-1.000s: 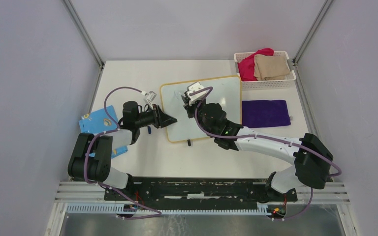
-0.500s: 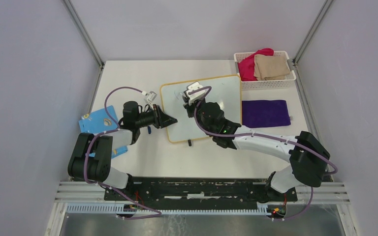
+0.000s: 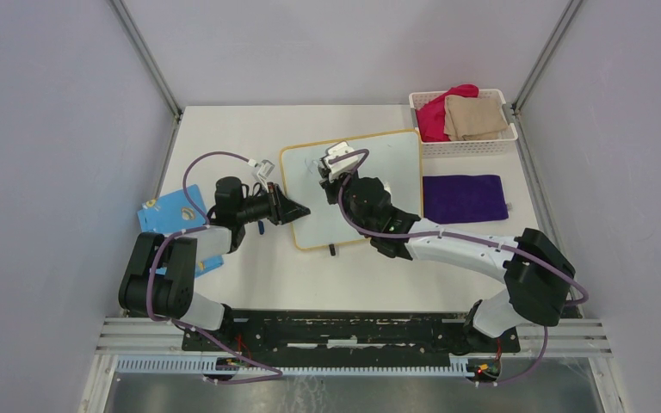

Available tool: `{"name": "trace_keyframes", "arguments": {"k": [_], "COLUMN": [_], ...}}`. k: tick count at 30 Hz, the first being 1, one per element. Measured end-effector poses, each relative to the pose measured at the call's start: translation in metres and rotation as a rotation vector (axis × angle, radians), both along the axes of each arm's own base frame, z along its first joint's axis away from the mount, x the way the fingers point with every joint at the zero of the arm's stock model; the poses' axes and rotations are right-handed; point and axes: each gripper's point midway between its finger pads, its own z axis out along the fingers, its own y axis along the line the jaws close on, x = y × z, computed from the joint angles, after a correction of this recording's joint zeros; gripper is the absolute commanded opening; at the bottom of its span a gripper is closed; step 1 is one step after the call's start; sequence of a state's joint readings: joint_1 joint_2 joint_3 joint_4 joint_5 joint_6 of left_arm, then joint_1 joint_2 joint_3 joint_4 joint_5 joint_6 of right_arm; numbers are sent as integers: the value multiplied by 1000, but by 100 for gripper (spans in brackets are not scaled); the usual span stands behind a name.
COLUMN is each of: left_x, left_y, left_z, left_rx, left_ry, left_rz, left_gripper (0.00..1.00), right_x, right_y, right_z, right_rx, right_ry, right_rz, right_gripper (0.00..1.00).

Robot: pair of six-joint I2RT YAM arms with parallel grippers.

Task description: Write a sentence on the whiteboard

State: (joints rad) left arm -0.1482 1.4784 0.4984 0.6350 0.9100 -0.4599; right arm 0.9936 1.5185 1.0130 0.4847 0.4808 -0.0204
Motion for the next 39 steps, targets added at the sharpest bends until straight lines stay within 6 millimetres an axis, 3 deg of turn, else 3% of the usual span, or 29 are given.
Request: {"name": "trace_keyframes", "arguments": {"k": [13,22,25,30,36,39], "left_x": [3,2,0,-1,2,3], "left_y": [0,-1,-2,-2,2,3], "left_z": [2,1,0,-1,-9,-9], "left_rx": [3,6,7,14,37,40], "left_ry": [-10,-15,-11,-5,36,39], "left_rz": [8,-1,-9,-16,25,30], "left_gripper": [5,6,16,50,55,51], "right_x": [-12,-24,-30,-35,-45,-50], "right_y": [3,13,19,23,12,-2], "right_z": [-27,-34,-38,-40,-18,5], "right_rx": [-14,-5,-8,-9,27,64], "right_ry": [49,76,87,103,84,46], "right_rz": [62,121,149,174,191,180], "right_gripper": [0,0,0,0,0,0]}}
